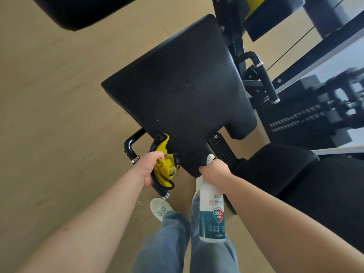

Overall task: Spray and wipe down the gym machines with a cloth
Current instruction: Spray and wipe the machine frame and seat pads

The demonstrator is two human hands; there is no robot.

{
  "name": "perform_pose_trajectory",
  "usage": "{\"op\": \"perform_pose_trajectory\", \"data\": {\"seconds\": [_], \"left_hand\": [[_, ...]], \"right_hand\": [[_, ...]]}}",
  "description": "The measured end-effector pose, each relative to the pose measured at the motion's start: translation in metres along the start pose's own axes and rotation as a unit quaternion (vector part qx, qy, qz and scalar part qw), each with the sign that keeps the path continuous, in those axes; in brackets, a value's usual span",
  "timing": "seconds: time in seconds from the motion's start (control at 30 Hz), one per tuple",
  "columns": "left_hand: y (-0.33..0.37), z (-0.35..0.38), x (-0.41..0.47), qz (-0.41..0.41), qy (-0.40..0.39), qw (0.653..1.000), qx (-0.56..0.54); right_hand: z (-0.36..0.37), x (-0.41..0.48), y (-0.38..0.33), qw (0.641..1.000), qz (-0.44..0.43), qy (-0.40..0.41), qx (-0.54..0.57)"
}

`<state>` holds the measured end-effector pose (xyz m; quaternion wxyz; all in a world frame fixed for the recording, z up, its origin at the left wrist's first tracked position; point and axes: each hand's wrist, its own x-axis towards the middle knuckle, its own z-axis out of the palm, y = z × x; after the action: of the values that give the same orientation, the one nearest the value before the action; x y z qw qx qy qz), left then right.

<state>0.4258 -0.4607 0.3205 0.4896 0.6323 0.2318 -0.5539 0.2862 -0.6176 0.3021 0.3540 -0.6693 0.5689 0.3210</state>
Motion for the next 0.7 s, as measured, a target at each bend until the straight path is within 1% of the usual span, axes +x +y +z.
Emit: {"op": "perform_pose_trajectory", "data": {"seconds": [0.07,0.17,0.23,0.33,0.4,0.53,0.7], "left_hand": [[0.002,0.001,-0.002,-0.006,-0.025,1.0,-0.01],[0.004,0.0,-0.001,-0.019,-0.055,0.998,-0.013],[0.003,-0.002,0.0,-0.027,-0.056,0.998,-0.006],[0.0,-0.006,0.003,-0.028,-0.037,0.999,-0.009],[-0.002,-0.009,0.004,-0.023,-0.018,0.999,-0.028],[-0.002,-0.014,0.005,-0.016,0.022,0.998,-0.061],[-0.001,-0.02,0.005,0.011,0.072,0.994,-0.086]], "right_hand": [[-0.002,0.002,0.0,1.0,-0.004,0.005,0.022],[-0.005,0.004,-0.006,0.998,-0.06,-0.008,0.022],[-0.009,0.006,-0.012,0.997,-0.078,-0.022,0.022],[-0.014,0.003,-0.025,0.995,-0.091,-0.04,0.032],[-0.017,-0.003,-0.034,0.993,-0.106,-0.05,0.018],[-0.023,-0.015,-0.054,0.98,-0.176,-0.09,-0.015],[-0.022,-0.016,-0.08,0.98,-0.18,-0.085,-0.024]]}}
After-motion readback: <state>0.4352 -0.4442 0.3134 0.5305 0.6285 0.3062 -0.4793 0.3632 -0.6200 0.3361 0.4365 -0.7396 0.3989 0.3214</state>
